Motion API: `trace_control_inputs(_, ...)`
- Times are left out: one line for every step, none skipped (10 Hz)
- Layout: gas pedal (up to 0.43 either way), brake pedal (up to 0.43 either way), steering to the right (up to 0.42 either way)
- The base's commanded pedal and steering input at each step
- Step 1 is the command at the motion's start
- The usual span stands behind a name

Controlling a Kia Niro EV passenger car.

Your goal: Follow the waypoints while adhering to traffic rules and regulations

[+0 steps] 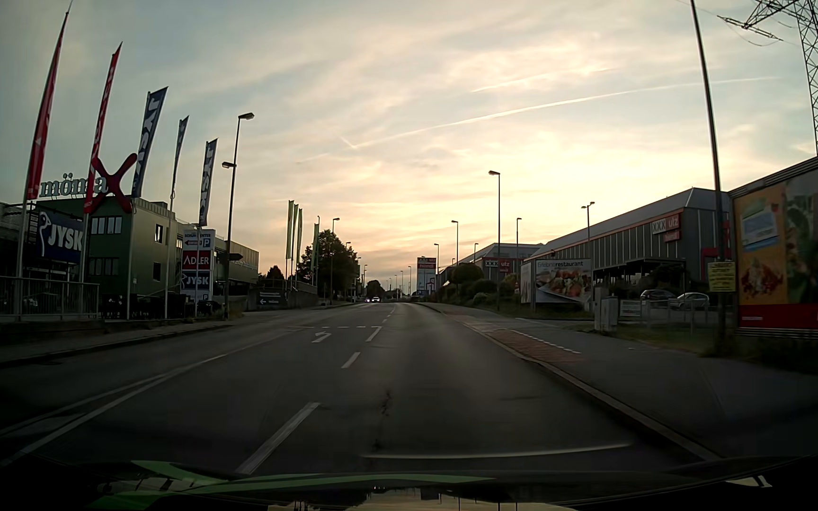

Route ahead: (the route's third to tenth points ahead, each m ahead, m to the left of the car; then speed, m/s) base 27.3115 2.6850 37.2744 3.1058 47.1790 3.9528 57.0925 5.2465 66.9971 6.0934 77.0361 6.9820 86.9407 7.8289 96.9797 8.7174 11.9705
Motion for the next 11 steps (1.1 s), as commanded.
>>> trace_control_inputs(0.228,0.0,-0.024)
trace_control_inputs(0.228,0.0,-0.023)
trace_control_inputs(0.228,0.0,-0.022)
trace_control_inputs(0.228,0.0,-0.021)
trace_control_inputs(0.228,0.0,-0.019)
trace_control_inputs(0.228,0.0,-0.016)
trace_control_inputs(0.228,0.0,-0.014)
trace_control_inputs(0.228,0.0,-0.01)
trace_control_inputs(0.228,0.0,-0.009)
trace_control_inputs(0.228,0.0,-0.008)
trace_control_inputs(0.228,0.0,-0.007)
